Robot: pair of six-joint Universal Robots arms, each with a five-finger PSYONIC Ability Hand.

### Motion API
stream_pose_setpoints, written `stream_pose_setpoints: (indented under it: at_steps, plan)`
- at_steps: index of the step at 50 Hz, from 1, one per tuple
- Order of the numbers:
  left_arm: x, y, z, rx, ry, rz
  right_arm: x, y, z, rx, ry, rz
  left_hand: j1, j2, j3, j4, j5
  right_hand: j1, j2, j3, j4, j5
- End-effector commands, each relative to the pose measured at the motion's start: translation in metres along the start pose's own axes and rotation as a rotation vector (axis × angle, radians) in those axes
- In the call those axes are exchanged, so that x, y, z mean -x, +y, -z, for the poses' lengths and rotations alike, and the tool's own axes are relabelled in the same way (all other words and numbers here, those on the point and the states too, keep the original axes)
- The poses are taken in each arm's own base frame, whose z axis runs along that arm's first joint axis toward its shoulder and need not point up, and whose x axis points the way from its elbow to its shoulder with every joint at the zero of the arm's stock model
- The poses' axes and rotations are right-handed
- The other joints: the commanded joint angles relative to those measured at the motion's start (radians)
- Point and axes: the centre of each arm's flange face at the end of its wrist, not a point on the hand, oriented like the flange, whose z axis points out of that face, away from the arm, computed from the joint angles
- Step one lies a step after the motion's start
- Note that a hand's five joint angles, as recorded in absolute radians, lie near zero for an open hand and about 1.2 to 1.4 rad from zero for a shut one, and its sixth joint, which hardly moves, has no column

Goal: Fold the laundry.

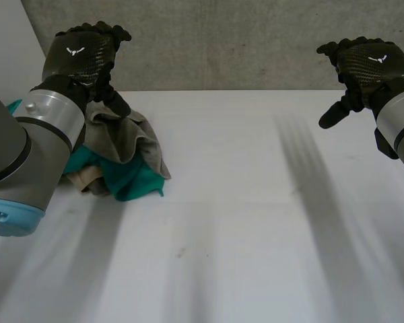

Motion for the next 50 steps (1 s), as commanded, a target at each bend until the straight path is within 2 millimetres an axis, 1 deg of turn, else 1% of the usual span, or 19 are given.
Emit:
stream_pose_setpoints:
  at_steps: [1, 11, 15, 19, 20, 23, 24, 27, 28, 31, 32, 35, 38, 41, 42, 43, 44, 47, 50]
  plan:
    - [0.0, 0.002, -0.001, 0.003, 0.0, -0.002, 0.0, 0.001, -0.001, -0.008, 0.001, 0.001, -0.088, -0.092, -0.089, -0.094, -0.091, -0.063, -0.092, -0.096, -0.096, -0.096]
    - [-0.001, 0.007, -0.004, 0.017, 0.005, -0.004, 0.001, 0.004, -0.001, -0.005, 0.001, 0.002, -0.091, -0.095, -0.092, -0.097, -0.094, -0.063, -0.092, -0.096, -0.096, -0.096]
    - [-0.001, 0.017, -0.012, 0.019, 0.033, -0.014, 0.001, 0.004, -0.001, -0.005, 0.001, 0.002, -0.082, -0.086, -0.084, -0.089, -0.085, -0.063, -0.092, -0.096, -0.096, -0.096]
    - [0.009, 0.046, -0.032, 0.038, 0.056, -0.03, 0.001, 0.003, -0.001, -0.005, 0.001, 0.002, -0.07, -0.075, -0.072, -0.077, -0.073, -0.063, -0.092, -0.096, -0.096, -0.096]
    - [0.019, 0.062, -0.042, 0.054, 0.044, -0.052, 0.001, 0.004, -0.001, -0.003, 0.002, 0.002, -0.067, -0.072, -0.069, -0.074, -0.07, -0.063, -0.092, -0.096, -0.096, -0.096]
    - [0.033, 0.083, -0.054, 0.081, 0.027, -0.097, 0.001, 0.004, 0.0, 0.0, 0.002, 0.002, -0.056, -0.06, -0.057, -0.062, -0.059, -0.063, -0.092, -0.096, -0.096, -0.096]
    - [0.041, 0.099, -0.062, 0.108, 0.022, -0.136, 0.001, 0.005, 0.0, 0.003, 0.001, 0.002, -0.053, -0.057, -0.054, -0.059, -0.056, -0.063, -0.092, -0.096, -0.096, -0.096]
    - [0.052, 0.119, -0.072, 0.141, 0.01, -0.205, 0.002, 0.006, 0.002, 0.005, -0.001, 0.003, -0.053, -0.057, -0.054, -0.059, -0.056, -0.063, -0.092, -0.096, -0.096, -0.096]
    - [0.06, 0.132, -0.079, 0.159, 0.0, -0.246, 0.002, 0.007, 0.002, 0.007, -0.001, 0.003, -0.047, -0.051, -0.048, -0.053, -0.05, -0.063, -0.092, -0.096, -0.096, -0.096]
    - [0.069, 0.151, -0.089, 0.179, 0.0, -0.268, 0.002, 0.009, 0.003, 0.016, -0.003, 0.002, -0.047, -0.051, -0.048, -0.053, -0.05, -0.063, -0.092, -0.096, -0.096, -0.096]
    - [0.069, 0.163, -0.095, 0.185, 0.019, -0.264, 0.002, 0.01, 0.003, 0.018, -0.003, 0.002, -0.041, -0.045, -0.042, -0.048, -0.044, -0.063, -0.092, -0.096, -0.096, -0.096]
    - [0.068, 0.182, -0.102, 0.198, 0.054, -0.265, 0.004, 0.016, 0.004, 0.037, -0.007, 0.001, -0.018, -0.022, -0.019, -0.024, -0.021, -0.063, -0.092, -0.096, -0.096, -0.096]
    - [0.067, 0.19, -0.106, 0.197, 0.068, -0.26, 0.005, 0.023, 0.005, 0.058, -0.011, 0.0, 0.143, 0.139, 0.142, 0.137, 0.14, -0.063, -0.092, -0.096, -0.096, -0.096]
    - [0.068, 0.187, -0.112, 0.177, 0.064, -0.259, 0.007, 0.033, 0.002, 0.087, -0.016, 0.009, 0.58, 0.576, 0.579, 0.573, 0.577, -0.063, -0.092, -0.096, -0.096, -0.096]
    - [0.068, 0.183, -0.114, 0.166, 0.063, -0.261, 0.007, 0.034, 0.002, 0.09, -0.017, 0.015, 0.898, 0.894, 0.897, 0.892, 0.895, -0.063, -0.092, -0.096, -0.096, -0.096]
    - [0.068, 0.182, -0.114, 0.163, 0.063, -0.262, 0.007, 0.035, 0.002, 0.093, -0.017, 0.022, 1.058, 1.054, 1.057, 1.052, 1.055, -0.063, -0.092, -0.096, -0.096, -0.096]
    - [0.068, 0.18, -0.115, 0.157, 0.061, -0.263, 0.006, 0.035, 0.001, 0.094, -0.016, 0.036, 1.129, 1.125, 1.128, 1.123, 1.126, -0.063, -0.092, -0.096, -0.096, -0.096]
    - [0.061, 0.173, -0.114, 0.145, 0.068, -0.26, 0.005, 0.036, 0.001, 0.096, -0.016, 0.063, 1.13, 1.126, 1.129, 1.123, 1.127, -0.063, -0.092, -0.096, -0.096, -0.096]
    - [0.044, 0.156, -0.109, 0.117, 0.095, -0.252, 0.003, 0.036, 0.0, 0.095, -0.012, 0.075, 1.13, 1.126, 1.129, 1.123, 1.127, -0.063, -0.092, -0.096, -0.096, -0.096]
